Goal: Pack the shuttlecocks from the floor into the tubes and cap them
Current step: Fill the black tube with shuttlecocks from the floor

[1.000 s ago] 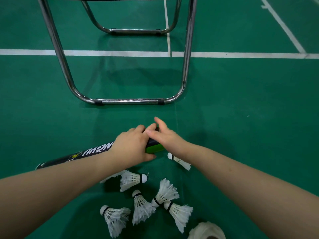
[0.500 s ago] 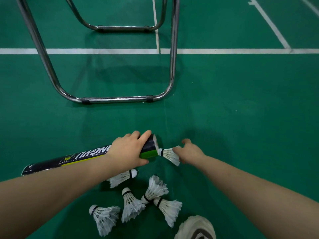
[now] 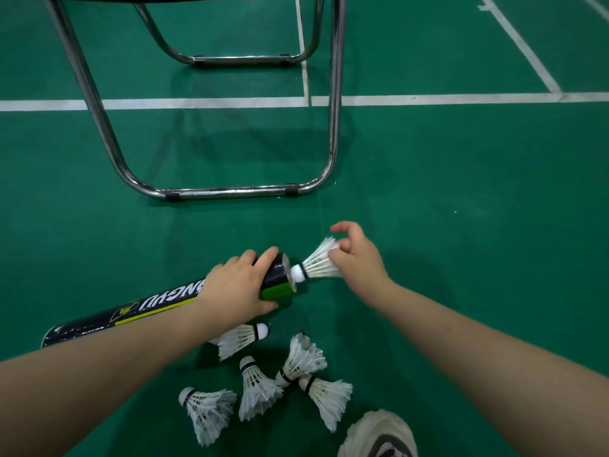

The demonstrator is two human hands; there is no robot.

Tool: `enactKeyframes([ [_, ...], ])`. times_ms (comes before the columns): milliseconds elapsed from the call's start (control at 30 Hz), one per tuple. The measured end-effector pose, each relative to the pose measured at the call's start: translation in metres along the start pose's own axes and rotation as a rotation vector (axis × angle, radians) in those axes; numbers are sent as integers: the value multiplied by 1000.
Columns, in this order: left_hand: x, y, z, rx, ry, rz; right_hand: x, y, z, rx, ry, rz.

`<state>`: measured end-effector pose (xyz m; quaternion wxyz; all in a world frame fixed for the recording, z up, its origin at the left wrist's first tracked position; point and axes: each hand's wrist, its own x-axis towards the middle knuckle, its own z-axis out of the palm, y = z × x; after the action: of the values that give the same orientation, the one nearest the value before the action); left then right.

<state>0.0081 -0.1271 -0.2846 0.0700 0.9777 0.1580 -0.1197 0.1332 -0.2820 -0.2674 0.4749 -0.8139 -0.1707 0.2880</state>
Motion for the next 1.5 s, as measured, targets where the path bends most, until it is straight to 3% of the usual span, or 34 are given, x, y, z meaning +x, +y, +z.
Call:
enactKeyframes([
  [167,-8,-1,-7,-8,31,2,-3,-16,34,80,-229,12],
  [367,-19,-24,-25,-62,84,-21,4,-30,50,144,-605,226],
  [467,-28,-33,-33,-55,106,16,0,-44,58,169,-809,209],
  [567,-37,-37,-37,-11,115,73,-4,-57,78,153,-910,130],
  [633,-39,-45,-40,13,99,70,-4,-60,95,130,-858,98],
  [767,-36,-87,-51,12,122,-50,6,-75,119,375,-440,79],
  [833,-41,-109,-52,56,112,-108,17,-71,126,259,-330,49],
  [900,-50,-127,-47,93,86,-140,26,-62,134,-15,-382,72],
  [967,-61,-142,-38,91,64,-167,24,-49,144,-239,-555,132],
  [1100,-80,-164,-15,33,25,-253,4,-46,163,-357,-894,137],
  [1167,-88,-170,-5,8,-2,-286,-2,-42,172,-422,-979,186],
  [1267,-96,-174,7,-16,-47,-305,-4,-37,181,-458,-985,238],
  [1500,-97,-178,14,4,-57,-321,12,-50,157,-261,-722,211],
])
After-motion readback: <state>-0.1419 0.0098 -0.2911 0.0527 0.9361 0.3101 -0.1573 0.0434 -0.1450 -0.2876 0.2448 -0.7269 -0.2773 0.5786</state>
